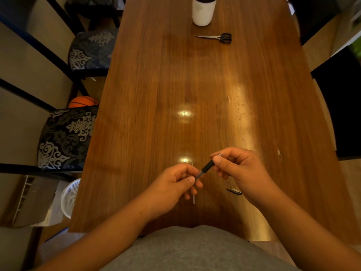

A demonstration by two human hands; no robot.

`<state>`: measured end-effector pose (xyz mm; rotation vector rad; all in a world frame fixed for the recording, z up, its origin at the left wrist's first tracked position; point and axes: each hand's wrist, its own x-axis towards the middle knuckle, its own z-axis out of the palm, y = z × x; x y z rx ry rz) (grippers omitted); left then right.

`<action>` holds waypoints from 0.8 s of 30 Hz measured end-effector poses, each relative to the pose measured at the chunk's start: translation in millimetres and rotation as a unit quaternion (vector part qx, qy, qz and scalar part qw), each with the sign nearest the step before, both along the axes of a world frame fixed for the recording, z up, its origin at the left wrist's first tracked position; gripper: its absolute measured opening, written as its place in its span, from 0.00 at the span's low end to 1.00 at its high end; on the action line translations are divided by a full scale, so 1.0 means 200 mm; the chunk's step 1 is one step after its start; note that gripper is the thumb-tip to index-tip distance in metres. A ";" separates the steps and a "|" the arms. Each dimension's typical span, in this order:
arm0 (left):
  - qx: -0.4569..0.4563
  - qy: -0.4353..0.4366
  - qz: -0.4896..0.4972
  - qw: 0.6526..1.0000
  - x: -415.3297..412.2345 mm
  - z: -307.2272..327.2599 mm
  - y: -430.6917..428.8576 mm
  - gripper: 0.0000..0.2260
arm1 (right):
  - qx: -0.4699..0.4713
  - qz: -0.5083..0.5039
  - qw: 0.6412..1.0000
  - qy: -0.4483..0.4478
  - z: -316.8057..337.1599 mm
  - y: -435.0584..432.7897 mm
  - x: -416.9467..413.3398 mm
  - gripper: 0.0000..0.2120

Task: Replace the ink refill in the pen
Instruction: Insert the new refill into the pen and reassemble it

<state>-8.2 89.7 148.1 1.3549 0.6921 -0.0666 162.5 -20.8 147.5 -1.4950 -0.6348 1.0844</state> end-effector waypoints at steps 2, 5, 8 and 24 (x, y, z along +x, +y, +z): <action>0.003 -0.001 0.002 1.000 0.00 0.00 0.00 0.09 | 0.000 -0.008 1.000 0.007 0.00 0.00 0.00 0.08; 0.018 -0.004 0.010 1.000 0.00 -0.01 -0.01 0.08 | 0.004 -0.027 0.999 0.025 -0.01 0.01 -0.01 0.10; 0.074 -0.001 0.018 0.997 0.00 -0.03 -0.02 0.09 | 0.010 -0.050 0.997 0.056 -0.03 0.01 -0.03 0.08; 0.111 0.059 0.046 0.991 -0.05 -0.24 0.01 0.09 | -0.214 -0.083 0.961 -0.154 -0.35 -0.20 0.13 0.09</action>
